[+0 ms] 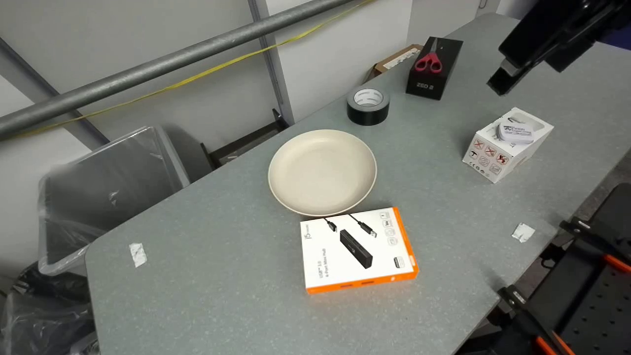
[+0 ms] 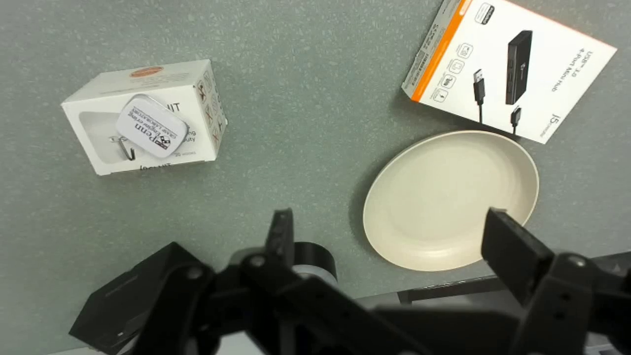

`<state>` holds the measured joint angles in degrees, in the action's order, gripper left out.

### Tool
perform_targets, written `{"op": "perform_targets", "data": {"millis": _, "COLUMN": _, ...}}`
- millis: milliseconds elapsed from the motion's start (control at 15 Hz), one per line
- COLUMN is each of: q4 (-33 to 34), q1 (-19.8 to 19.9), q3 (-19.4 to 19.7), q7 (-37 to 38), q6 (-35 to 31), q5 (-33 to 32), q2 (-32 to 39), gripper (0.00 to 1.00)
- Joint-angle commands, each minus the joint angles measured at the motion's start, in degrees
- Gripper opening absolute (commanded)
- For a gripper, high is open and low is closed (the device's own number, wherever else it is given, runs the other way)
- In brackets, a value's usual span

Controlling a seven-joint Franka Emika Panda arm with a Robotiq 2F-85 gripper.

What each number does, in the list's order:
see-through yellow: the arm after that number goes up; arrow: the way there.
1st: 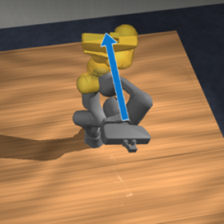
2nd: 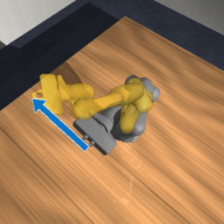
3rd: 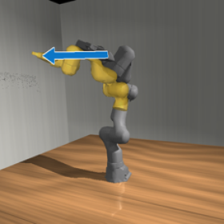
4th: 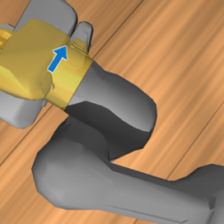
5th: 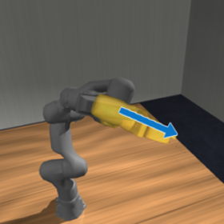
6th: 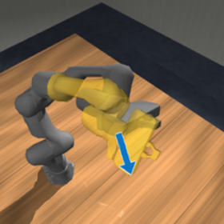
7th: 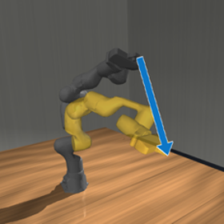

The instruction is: Put the tape on the plate

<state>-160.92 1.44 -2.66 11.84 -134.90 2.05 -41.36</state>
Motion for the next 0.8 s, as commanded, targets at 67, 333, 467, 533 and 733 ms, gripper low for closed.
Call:
{"op": "perform_targets", "data": {"millis": 67, "q4": 5.8, "q1": 1.1, "q3": 0.9, "q7": -0.8, "q6": 1.5, "q5": 0.3, "q2": 5.2, "gripper": 1.0}}
{"op": "perform_targets", "data": {"millis": 333, "q4": 15.8, "q1": 2.8, "q3": 1.6, "q7": 1.6, "q6": 1.2, "q5": 0.4, "q2": 18.1, "gripper": 1.0}}
{"op": "perform_targets", "data": {"millis": 467, "q4": 20.1, "q1": 3.9, "q3": 1.7, "q7": 3.0, "q6": 0.3, "q5": -0.4, "q2": 24.5, "gripper": 1.0}}
{"op": "perform_targets", "data": {"millis": 533, "q4": 22.3, "q1": 4.3, "q3": 1.8, "q7": 3.9, "q6": -0.2, "q5": -0.6, "q2": 27.7, "gripper": 1.0}}
{"op": "perform_targets", "data": {"millis": 733, "q4": 20.6, "q1": 3.5, "q3": 2.5, "q7": 2.8, "q6": -0.2, "q5": -0.2, "q2": 26.2, "gripper": 1.0}}
